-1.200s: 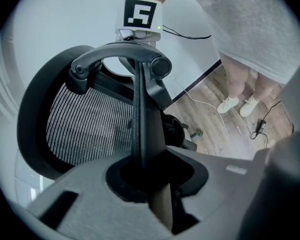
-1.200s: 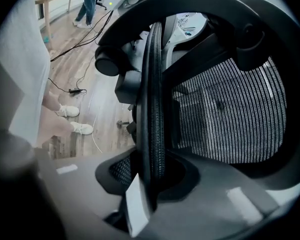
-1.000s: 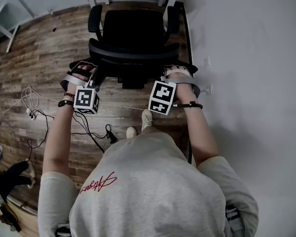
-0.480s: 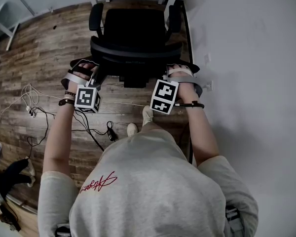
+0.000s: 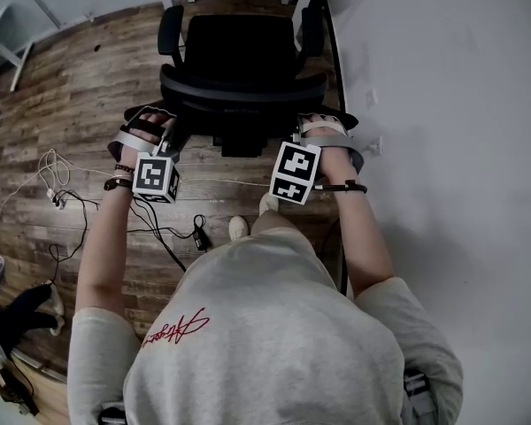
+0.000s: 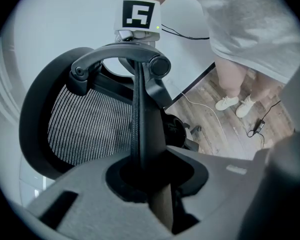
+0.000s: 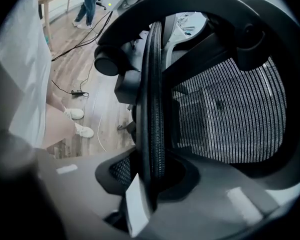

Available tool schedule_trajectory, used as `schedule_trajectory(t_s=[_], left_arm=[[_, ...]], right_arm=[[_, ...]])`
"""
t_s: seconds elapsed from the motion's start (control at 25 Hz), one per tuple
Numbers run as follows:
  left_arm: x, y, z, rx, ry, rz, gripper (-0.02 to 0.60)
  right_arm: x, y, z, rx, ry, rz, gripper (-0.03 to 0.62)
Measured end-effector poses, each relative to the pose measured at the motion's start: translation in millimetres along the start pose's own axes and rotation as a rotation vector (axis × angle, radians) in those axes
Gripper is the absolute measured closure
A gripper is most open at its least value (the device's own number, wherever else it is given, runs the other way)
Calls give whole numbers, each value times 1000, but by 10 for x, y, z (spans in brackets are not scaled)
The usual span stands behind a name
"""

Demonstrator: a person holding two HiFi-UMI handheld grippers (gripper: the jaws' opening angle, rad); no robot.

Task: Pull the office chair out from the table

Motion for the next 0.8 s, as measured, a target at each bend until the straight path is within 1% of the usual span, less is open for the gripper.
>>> schedule_trajectory(t_s=[0.44,0.8], left_arm=[[84,36,-44,18,7,8,497],[202,94,-137,39,10,20,497]], right_arm=[[97,-42,10,10,0,-25,499],[236,-84,39,28,-2,-26,499]])
Point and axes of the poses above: the fingertips, and each gripper's own axes: x backward along the fingers, y to its left, z out of its underside, the point moved 6 cm from there along x, backward along the fingers, and after that the axes turned 2 degrees about -y, right-handed, at the moved point
